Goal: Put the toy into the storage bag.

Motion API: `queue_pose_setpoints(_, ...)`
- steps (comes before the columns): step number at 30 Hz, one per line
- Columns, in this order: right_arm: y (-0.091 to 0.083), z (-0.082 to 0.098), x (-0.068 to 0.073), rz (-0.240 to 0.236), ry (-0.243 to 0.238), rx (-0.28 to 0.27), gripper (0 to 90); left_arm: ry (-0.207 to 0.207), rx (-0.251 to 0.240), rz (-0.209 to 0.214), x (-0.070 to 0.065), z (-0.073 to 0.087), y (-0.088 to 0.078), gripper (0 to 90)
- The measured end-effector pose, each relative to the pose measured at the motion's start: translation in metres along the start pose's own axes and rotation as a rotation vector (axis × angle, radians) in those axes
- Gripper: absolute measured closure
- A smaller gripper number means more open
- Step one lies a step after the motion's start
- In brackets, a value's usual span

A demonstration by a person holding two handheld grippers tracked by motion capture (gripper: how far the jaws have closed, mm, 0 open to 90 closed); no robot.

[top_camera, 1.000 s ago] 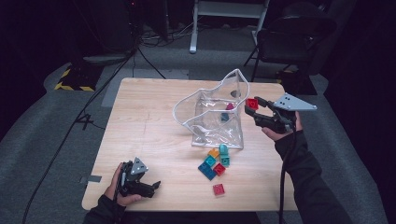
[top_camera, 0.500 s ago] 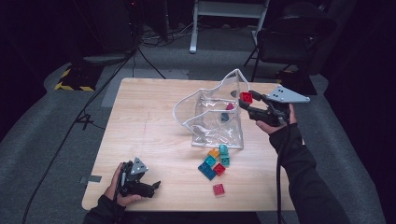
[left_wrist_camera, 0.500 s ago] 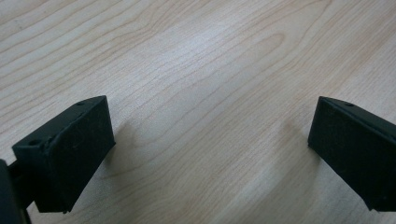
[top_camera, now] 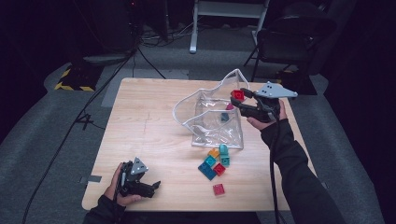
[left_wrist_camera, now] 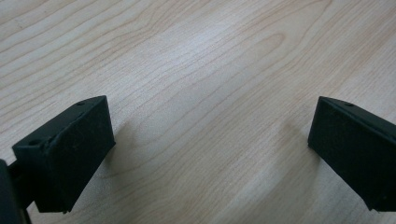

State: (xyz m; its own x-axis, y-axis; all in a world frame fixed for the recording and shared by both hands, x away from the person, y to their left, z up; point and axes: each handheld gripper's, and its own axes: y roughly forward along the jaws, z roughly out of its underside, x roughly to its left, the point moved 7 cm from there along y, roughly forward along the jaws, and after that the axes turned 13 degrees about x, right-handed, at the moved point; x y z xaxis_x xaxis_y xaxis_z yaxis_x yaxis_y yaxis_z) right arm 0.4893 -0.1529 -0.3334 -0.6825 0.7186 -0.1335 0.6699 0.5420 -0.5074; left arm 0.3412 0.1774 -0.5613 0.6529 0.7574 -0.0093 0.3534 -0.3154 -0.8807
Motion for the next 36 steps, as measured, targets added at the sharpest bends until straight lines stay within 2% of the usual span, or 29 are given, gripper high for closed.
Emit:
queue_pose_setpoints(13, 0.018, -0.003, 0.001, -0.001, 0.008, 0.034, 47.8, 0.000, 0.000, 0.000, 0.000, 0.000, 0.000, 0.5)
queue_pose_setpoints(25, 0.032, 0.001, -0.003, 0.001, 0.036, 0.074, 47.5, 0.000, 0.000, 0.000, 0.000, 0.000, 0.000, 0.6)
queue_pose_setpoints(29, 0.032, 0.002, -0.005, 0.010, 0.044, 0.083, 43.0, 0.000, 0.000, 0.000, 0.000, 0.000, 0.000, 0.5)
queue_pose_setpoints(36, 0.025, 0.001, -0.004, 0.016, 0.028, 0.068, 43.5, 0.000, 0.000, 0.000, 0.000, 0.000, 0.000, 0.5)
